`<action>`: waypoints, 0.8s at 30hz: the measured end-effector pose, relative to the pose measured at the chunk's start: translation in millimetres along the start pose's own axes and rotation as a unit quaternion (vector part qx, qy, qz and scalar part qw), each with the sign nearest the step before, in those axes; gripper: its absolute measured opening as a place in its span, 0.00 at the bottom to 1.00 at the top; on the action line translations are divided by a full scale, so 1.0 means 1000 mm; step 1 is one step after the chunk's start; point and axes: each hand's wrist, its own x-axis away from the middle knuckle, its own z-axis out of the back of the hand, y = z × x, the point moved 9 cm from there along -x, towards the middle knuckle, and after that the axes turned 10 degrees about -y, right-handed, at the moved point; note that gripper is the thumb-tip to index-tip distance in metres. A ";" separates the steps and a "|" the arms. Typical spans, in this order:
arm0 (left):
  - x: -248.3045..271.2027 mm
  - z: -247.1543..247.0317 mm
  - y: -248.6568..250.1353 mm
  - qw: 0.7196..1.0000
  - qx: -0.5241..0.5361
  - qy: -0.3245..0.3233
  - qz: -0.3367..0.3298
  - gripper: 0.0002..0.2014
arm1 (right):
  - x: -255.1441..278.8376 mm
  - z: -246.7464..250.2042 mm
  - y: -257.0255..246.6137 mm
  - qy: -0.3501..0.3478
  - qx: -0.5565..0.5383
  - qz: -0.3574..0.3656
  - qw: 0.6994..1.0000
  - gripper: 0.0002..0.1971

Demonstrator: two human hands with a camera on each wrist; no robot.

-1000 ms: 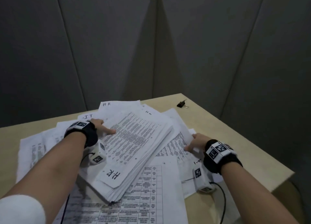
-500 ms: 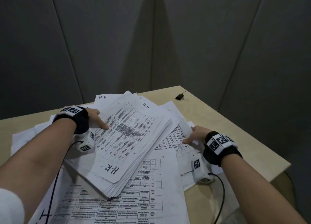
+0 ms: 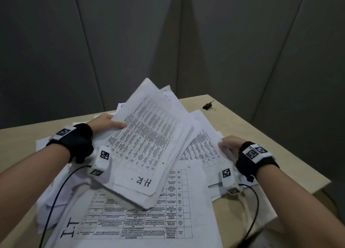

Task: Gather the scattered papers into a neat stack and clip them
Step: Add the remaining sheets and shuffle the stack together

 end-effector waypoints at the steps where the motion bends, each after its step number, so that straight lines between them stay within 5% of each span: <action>1: 0.002 0.006 -0.005 1.000 0.017 0.015 0.006 0.14 | 0.001 -0.001 0.000 -0.001 0.007 0.008 1.000 0.18; 8: 0.019 0.006 -0.079 0.976 0.157 0.041 0.145 0.12 | -0.009 -0.024 -0.006 -0.036 -0.198 0.071 0.977 0.13; 10: 0.026 0.005 -0.097 0.974 0.125 0.052 0.180 0.26 | -0.010 -0.035 -0.013 -0.053 -0.225 0.081 0.970 0.14; 14: 0.041 0.009 -0.097 0.977 0.069 0.081 0.185 0.17 | -0.019 -0.048 -0.015 -0.047 -0.232 0.062 0.970 0.10; 17: 0.054 -0.011 -0.084 0.977 0.142 -0.038 0.153 0.33 | -0.017 -0.056 -0.021 -0.070 -0.196 0.068 0.976 0.03; 19: 0.060 -0.013 -0.083 0.972 0.172 -0.073 0.139 0.29 | -0.008 -0.054 -0.029 -0.082 -0.157 0.097 0.979 0.03; 24: 0.061 0.004 -0.098 0.980 0.155 0.029 0.120 0.23 | 0.007 -0.055 -0.043 -0.110 -0.112 0.122 0.980 0.05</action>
